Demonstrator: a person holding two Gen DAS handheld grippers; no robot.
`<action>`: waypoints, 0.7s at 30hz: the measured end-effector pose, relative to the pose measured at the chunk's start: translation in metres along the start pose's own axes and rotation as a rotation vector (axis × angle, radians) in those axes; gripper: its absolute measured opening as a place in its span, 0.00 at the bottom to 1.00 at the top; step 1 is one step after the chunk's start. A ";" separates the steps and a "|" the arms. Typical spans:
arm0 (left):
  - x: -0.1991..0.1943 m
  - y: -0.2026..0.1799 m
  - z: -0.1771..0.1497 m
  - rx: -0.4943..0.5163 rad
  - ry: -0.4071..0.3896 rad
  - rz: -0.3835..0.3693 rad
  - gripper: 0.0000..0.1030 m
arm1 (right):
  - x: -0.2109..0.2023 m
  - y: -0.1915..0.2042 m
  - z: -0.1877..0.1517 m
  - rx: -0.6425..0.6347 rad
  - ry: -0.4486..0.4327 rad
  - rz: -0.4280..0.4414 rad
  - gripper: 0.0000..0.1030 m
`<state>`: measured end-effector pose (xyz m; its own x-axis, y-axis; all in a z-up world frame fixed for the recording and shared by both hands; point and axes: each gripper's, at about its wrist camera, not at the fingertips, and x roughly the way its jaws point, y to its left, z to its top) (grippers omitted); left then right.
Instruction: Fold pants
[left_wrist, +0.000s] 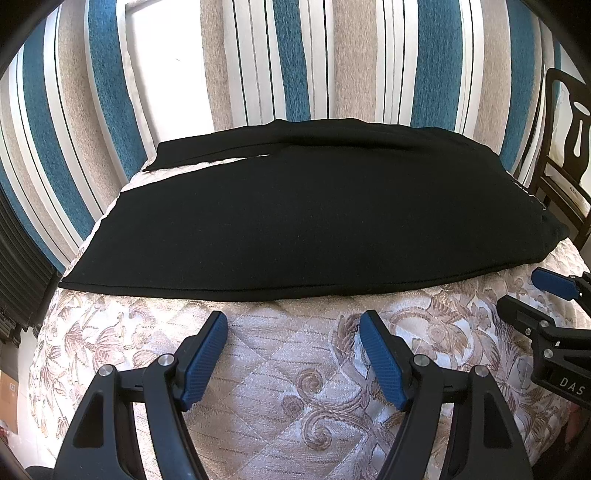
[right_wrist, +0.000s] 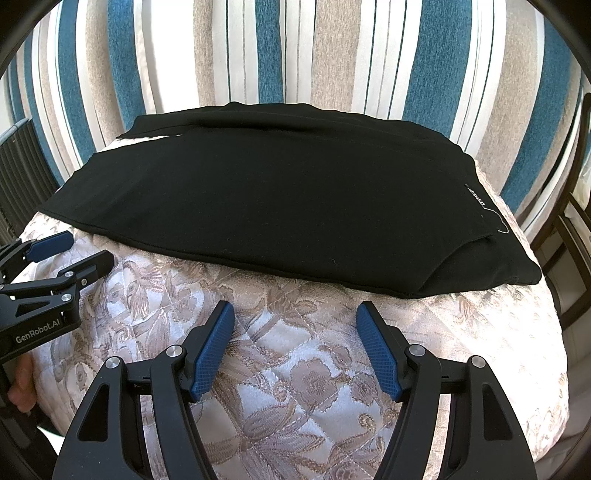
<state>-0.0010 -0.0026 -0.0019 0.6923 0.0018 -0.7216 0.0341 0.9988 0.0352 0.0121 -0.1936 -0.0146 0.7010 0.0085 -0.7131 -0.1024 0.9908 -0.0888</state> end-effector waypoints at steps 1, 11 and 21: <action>0.000 0.000 0.000 0.000 0.000 0.000 0.74 | 0.000 0.000 0.000 0.000 0.000 0.000 0.67; 0.000 0.001 0.001 0.001 0.002 0.001 0.74 | 0.000 0.000 0.000 0.000 0.000 0.000 0.67; 0.000 0.000 0.000 0.002 0.003 -0.001 0.74 | 0.000 0.000 0.000 -0.001 0.000 -0.001 0.67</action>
<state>-0.0012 -0.0023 -0.0018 0.6897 0.0014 -0.7241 0.0360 0.9987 0.0362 0.0123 -0.1934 -0.0145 0.7012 0.0073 -0.7130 -0.1019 0.9907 -0.0901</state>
